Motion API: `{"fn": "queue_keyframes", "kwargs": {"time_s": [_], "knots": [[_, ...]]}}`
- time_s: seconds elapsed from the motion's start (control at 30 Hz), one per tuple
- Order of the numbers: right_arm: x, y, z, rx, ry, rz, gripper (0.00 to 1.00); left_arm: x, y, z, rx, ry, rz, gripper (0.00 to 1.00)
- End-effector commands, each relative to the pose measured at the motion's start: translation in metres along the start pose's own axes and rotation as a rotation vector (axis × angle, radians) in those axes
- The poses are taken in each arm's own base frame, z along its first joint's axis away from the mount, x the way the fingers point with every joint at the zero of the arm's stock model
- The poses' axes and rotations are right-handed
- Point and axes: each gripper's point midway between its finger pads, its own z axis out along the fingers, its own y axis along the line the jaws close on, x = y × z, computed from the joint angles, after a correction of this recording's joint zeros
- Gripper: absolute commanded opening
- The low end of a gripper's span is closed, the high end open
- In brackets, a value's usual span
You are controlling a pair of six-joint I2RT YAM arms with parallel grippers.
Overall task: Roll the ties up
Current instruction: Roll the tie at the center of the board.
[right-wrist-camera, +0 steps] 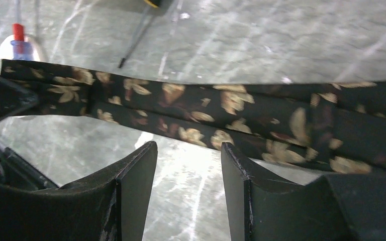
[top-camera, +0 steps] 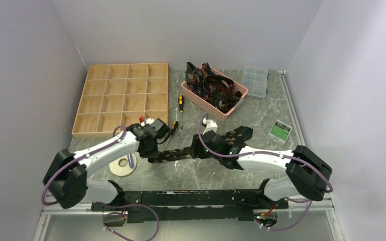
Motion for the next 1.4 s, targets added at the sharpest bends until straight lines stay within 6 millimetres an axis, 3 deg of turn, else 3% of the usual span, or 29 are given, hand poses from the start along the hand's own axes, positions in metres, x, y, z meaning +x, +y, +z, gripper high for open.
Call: {"fn": "queue_keyframes", "kwargs": {"time_s": [0.0,0.2,0.43,0.57,0.73,0.83,1.03,1.23,1.37], "knots": [[-0.006,-0.021,-0.009,0.048,-0.043,0.004,0.54,-0.009,0.022,-0.006,-0.233,-0.014,0.084,0.03],[-0.010,-0.034,-0.022,0.059,-0.081,0.026,0.54,-0.012,0.012,-0.002,-0.381,0.006,0.181,0.03],[-0.013,-0.049,-0.036,0.077,-0.118,0.041,0.54,-0.015,-0.021,0.001,-0.422,0.006,0.252,0.03],[-0.007,-0.056,-0.038,0.078,-0.115,0.051,0.54,-0.013,-0.038,0.007,-0.431,0.004,0.283,0.03],[-0.003,-0.052,-0.035,0.040,-0.113,0.066,0.53,-0.012,-0.046,0.012,-0.441,0.001,0.287,0.03],[-0.002,-0.038,-0.032,-0.032,-0.102,0.064,0.50,-0.013,-0.040,0.008,-0.447,-0.021,0.258,0.03],[-0.005,0.029,-0.025,-0.341,-0.039,0.094,0.50,-0.010,-0.028,-0.004,-0.310,-0.066,0.178,0.03],[-0.004,0.084,0.006,-0.509,0.094,0.234,0.45,0.001,-0.022,0.000,-0.254,-0.063,0.124,0.03],[0.005,0.094,0.033,-0.528,0.162,0.333,0.34,0.005,-0.019,0.004,-0.245,-0.066,0.122,0.03]]}}
